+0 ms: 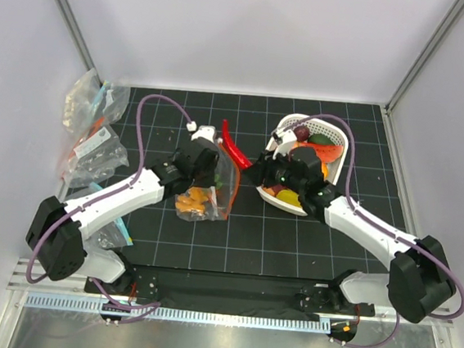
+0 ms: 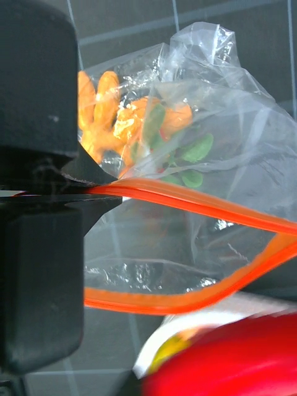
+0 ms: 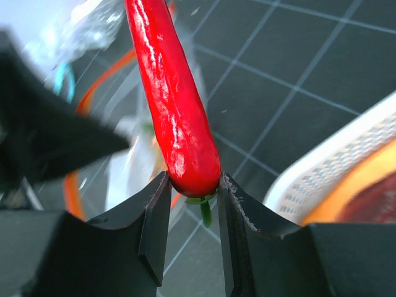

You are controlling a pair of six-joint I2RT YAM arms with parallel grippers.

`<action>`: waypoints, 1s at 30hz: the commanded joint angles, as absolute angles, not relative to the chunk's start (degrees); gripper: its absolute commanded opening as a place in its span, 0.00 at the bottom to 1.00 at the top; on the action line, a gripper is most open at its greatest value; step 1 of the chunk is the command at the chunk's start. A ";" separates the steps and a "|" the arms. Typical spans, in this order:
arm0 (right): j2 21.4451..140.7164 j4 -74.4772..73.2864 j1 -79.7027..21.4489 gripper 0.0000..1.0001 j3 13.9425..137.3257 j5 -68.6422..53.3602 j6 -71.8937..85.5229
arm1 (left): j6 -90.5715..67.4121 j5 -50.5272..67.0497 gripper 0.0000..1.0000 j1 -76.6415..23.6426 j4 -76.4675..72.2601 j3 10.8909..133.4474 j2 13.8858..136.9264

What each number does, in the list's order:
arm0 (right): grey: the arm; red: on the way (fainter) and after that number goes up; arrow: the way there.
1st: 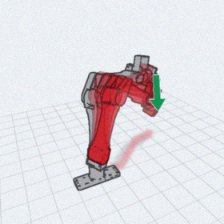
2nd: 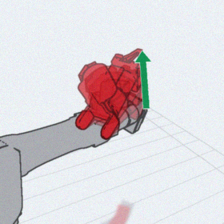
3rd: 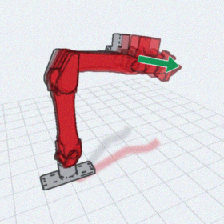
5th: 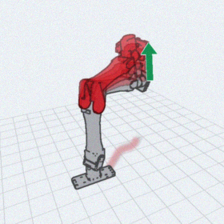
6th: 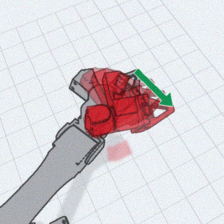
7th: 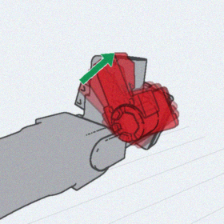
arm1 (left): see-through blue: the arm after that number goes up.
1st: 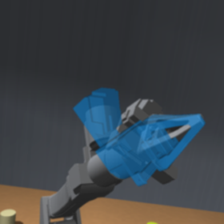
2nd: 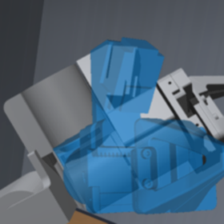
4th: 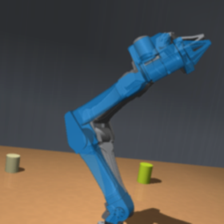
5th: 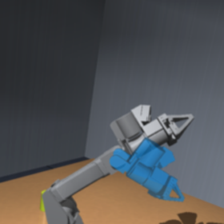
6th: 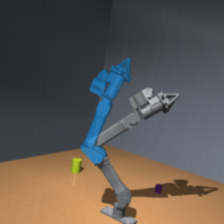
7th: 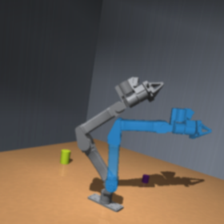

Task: Place the food in the zip-top bag and seal the zipper
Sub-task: Place the fake vegetable in the zipper food storage bag.

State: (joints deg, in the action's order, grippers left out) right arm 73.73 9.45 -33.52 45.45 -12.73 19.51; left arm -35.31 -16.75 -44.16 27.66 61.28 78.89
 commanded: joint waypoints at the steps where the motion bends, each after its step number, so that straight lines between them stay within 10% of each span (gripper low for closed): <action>1: 75.05 9.77 -34.72 0.26 49.56 -19.59 17.40 | -36.83 -18.17 0.00 -41.31 25.84 60.29 76.21; 30: 92.20 -20.83 -41.92 0.23 68.55 -26.37 13.36 | -30.15 -46.83 0.00 -51.83 24.26 58.97 71.62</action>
